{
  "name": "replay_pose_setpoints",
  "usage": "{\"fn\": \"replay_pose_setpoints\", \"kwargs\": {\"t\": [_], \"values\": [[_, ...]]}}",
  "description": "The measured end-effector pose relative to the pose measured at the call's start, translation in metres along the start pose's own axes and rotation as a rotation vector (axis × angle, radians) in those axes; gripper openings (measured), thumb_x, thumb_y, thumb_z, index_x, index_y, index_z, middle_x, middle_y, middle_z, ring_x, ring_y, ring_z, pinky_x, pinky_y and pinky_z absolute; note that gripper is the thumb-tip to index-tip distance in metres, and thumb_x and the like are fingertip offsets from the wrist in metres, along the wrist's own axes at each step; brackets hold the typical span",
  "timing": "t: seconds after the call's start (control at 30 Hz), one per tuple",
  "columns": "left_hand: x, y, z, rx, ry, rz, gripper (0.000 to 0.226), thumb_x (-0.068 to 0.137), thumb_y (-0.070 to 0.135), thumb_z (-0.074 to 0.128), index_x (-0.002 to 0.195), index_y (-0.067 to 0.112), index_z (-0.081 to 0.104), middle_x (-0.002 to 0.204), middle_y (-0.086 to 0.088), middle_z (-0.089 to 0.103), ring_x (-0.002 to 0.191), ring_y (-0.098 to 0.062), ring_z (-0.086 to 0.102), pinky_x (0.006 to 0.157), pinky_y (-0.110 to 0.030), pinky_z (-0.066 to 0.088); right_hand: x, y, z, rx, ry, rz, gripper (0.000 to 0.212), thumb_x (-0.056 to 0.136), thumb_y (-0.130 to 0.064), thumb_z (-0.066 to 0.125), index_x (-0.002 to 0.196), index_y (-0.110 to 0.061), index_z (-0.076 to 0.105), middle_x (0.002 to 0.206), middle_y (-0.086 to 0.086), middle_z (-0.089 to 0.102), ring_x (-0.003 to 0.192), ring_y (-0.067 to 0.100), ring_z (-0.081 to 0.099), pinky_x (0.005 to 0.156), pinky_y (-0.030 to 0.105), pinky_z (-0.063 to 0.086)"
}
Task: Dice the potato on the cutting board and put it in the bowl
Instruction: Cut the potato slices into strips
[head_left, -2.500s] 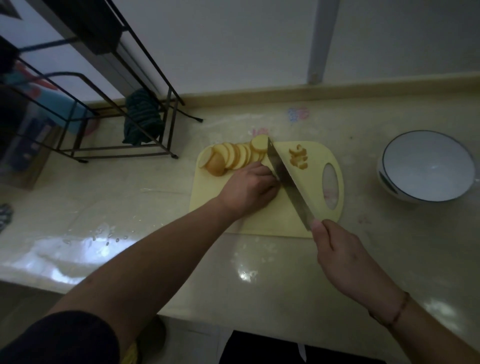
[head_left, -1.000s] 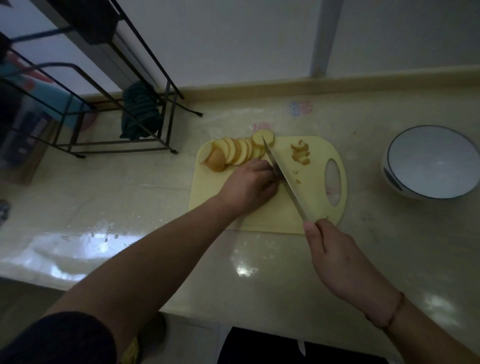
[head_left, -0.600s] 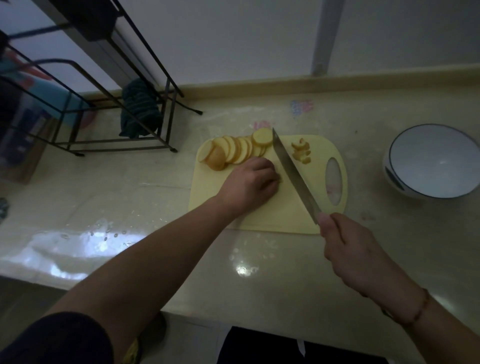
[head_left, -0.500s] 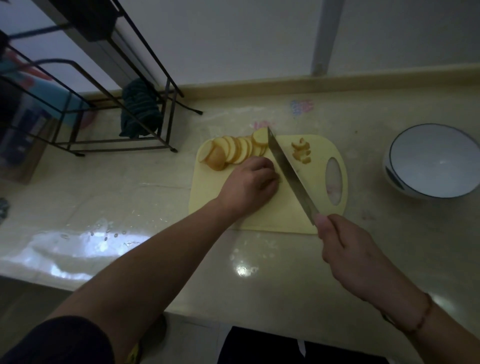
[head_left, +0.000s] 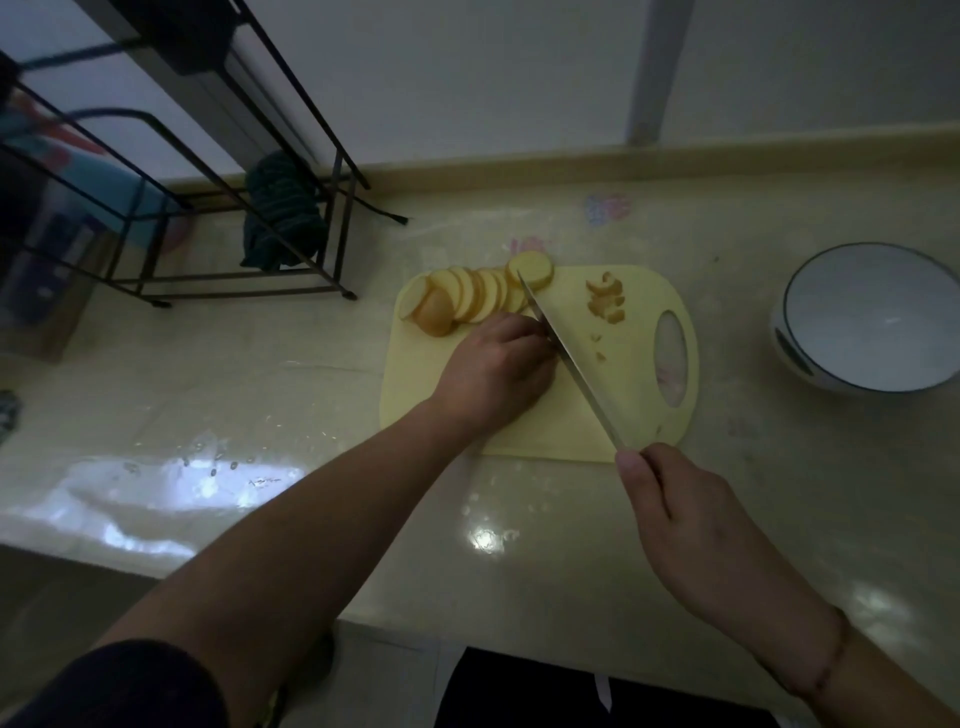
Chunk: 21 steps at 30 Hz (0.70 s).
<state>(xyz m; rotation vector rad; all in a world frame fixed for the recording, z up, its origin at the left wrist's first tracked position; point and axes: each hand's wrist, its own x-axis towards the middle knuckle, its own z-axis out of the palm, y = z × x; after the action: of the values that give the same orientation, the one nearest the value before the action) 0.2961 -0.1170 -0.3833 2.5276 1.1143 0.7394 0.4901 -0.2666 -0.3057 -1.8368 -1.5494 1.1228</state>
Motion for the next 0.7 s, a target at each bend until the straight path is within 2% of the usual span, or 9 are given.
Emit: {"fn": "replay_pose_setpoints", "kwargs": {"t": [0.13,0.27,0.53,0.7], "values": [[0.002,-0.001,0.001,-0.003,-0.02,0.012,0.016,0.083,0.009,0.073,0.097,0.005,0.078,0.1,-0.015,0.071,0.084,-0.034,0.066,0.072,-0.033,0.052,-0.003,0.002,0.0,-0.003,0.006,-0.007,0.044,0.09,-0.056,0.028,0.072,-0.02,0.048,0.056,0.0,0.054,0.066,0.004,0.056,0.058,0.018,0.041],[0.004,-0.003,0.0,0.002,-0.029,0.056,0.015,0.083,0.007,0.074,0.098,0.004,0.078,0.099,-0.015,0.071,0.084,-0.033,0.066,0.073,-0.034,0.052,-0.004,0.002,0.001,-0.02,0.001,-0.002,0.045,0.09,-0.056,0.026,0.071,-0.02,0.046,0.056,0.002,0.053,0.06,0.01,0.054,0.056,0.022,0.04],[0.005,-0.006,0.002,-0.033,-0.032,0.079,0.012,0.085,0.005,0.072,0.095,0.001,0.078,0.097,-0.014,0.072,0.084,-0.031,0.067,0.075,-0.037,0.053,0.008,0.004,0.004,-0.012,-0.041,0.026,0.052,0.09,-0.057,0.023,0.074,-0.014,0.048,0.06,0.003,0.054,0.058,0.011,0.053,0.057,0.025,0.039],[0.005,-0.005,0.002,-0.032,-0.033,0.078,0.011,0.085,0.005,0.072,0.094,0.0,0.077,0.095,-0.015,0.071,0.083,-0.032,0.067,0.073,-0.037,0.054,0.019,0.002,0.006,-0.045,-0.054,0.034,0.043,0.098,-0.047,0.028,0.076,-0.015,0.048,0.064,0.0,0.055,0.059,0.009,0.053,0.054,0.02,0.037]]}}
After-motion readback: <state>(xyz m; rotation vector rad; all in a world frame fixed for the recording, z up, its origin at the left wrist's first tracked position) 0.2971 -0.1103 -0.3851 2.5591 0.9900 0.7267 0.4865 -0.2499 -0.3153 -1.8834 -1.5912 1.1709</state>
